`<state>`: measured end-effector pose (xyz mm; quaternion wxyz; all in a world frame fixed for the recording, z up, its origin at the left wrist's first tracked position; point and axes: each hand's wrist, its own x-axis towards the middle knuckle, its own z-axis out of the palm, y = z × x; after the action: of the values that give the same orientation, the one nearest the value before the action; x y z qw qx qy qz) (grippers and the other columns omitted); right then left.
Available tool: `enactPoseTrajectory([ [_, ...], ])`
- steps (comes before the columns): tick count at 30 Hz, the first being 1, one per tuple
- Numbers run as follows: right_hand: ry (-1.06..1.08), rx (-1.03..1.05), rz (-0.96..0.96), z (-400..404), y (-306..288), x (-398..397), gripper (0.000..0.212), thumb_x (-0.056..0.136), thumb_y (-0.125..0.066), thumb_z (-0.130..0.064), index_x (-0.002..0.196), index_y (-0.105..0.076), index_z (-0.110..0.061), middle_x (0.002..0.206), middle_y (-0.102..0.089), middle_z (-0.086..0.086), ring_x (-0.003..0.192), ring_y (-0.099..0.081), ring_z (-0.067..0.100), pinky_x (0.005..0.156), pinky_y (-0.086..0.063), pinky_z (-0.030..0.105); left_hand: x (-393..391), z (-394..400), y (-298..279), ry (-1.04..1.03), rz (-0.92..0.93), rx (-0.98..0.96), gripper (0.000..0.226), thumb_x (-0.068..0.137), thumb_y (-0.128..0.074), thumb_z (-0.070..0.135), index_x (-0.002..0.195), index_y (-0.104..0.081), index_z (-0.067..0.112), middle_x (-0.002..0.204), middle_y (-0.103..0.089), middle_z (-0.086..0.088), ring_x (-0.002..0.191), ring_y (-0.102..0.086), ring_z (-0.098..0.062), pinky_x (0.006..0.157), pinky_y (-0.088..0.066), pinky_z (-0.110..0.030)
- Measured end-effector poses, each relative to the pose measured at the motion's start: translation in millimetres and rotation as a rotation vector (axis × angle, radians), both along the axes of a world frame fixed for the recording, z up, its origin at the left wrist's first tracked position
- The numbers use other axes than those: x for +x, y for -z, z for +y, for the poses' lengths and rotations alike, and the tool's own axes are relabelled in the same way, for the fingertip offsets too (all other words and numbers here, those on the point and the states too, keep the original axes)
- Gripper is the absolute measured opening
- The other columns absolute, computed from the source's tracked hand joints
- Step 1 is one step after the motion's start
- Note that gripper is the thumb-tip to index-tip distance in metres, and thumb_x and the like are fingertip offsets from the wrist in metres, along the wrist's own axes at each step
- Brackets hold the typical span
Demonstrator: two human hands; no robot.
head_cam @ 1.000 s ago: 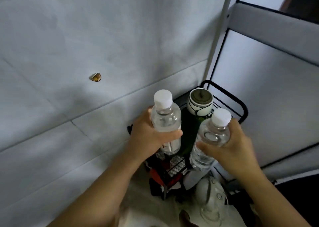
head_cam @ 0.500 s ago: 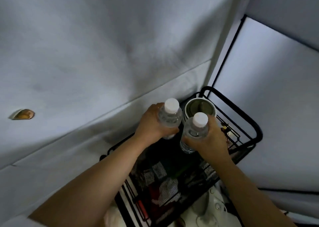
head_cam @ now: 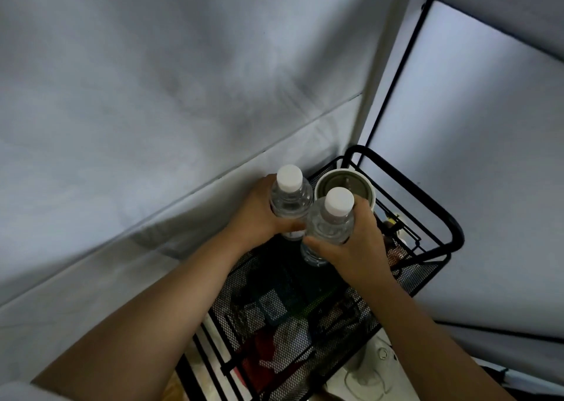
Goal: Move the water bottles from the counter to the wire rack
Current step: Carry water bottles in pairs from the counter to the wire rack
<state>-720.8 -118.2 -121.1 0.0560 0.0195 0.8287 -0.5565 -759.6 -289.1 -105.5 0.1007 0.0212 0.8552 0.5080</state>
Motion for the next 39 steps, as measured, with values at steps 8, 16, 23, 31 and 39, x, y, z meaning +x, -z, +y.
enactPoseTrajectory([
  [8, -0.128, 0.105, 0.045, 0.0, 0.7, 8.4, 0.078, 0.057, -0.085, -0.024, 0.118, -0.036, -0.031, 0.113, -0.047, -0.007, 0.111, -0.046, 0.014, 0.094, -0.045, 0.029, -4.6, -13.4, 12.2, 0.059, -0.053, -0.086, 0.072, 0.059, -0.086, 0.014, 0.120, -0.048, 0.018, 0.117, -0.062, -0.001, 0.109, -0.059, -0.013, 0.097, -0.049, -0.043],
  [16, -0.192, 0.064, 0.026, 5.4, -2.0, 1.9, 0.078, 0.059, -0.084, -0.018, 0.121, -0.038, -0.026, 0.115, -0.054, -0.003, 0.106, -0.051, 0.007, 0.079, -0.041, -0.001, 2.1, -11.4, 13.6, 0.020, -0.056, -0.101, 0.073, 0.060, -0.083, 0.013, 0.121, -0.044, 0.016, 0.118, -0.059, -0.002, 0.111, -0.057, -0.016, 0.098, -0.048, -0.040],
  [23, -0.236, 0.132, -0.021, 15.0, -18.2, 7.3, 0.111, 0.053, -0.086, -0.037, 0.141, -0.019, -0.027, 0.130, -0.041, -0.013, 0.125, -0.038, 0.010, 0.102, -0.034, 0.028, 24.4, -4.0, -11.2, -0.015, -0.085, -0.085, 0.061, 0.069, -0.078, 0.010, 0.113, -0.044, 0.033, 0.103, -0.052, 0.024, 0.090, -0.051, 0.022, 0.071, -0.035, 0.007],
  [31, -0.149, 0.114, 0.261, 21.9, -92.7, 22.0, 0.072, 0.067, -0.068, -0.050, 0.129, -0.043, -0.025, 0.122, -0.052, -0.008, 0.104, -0.047, -0.013, 0.082, -0.036, -0.002, 90.0, -21.1, -40.0, -0.112, -0.288, -0.138, 0.068, 0.078, -0.069, 0.037, 0.137, -0.039, 0.026, 0.131, -0.052, 0.003, 0.111, -0.054, -0.010, 0.093, -0.045, -0.024],
  [39, -0.709, 0.168, 0.420, -67.5, -107.7, 86.8, 0.027, 0.085, -0.057, -0.035, 0.108, -0.060, -0.022, 0.092, -0.066, -0.009, 0.090, -0.062, 0.005, 0.075, -0.053, 0.022, 235.7, -54.4, -76.5, -0.472, -0.191, -0.254, 0.051, 0.080, -0.065, 0.044, 0.126, -0.051, 0.029, 0.113, -0.061, 0.007, 0.098, -0.060, -0.007, 0.086, -0.051, -0.026],
])
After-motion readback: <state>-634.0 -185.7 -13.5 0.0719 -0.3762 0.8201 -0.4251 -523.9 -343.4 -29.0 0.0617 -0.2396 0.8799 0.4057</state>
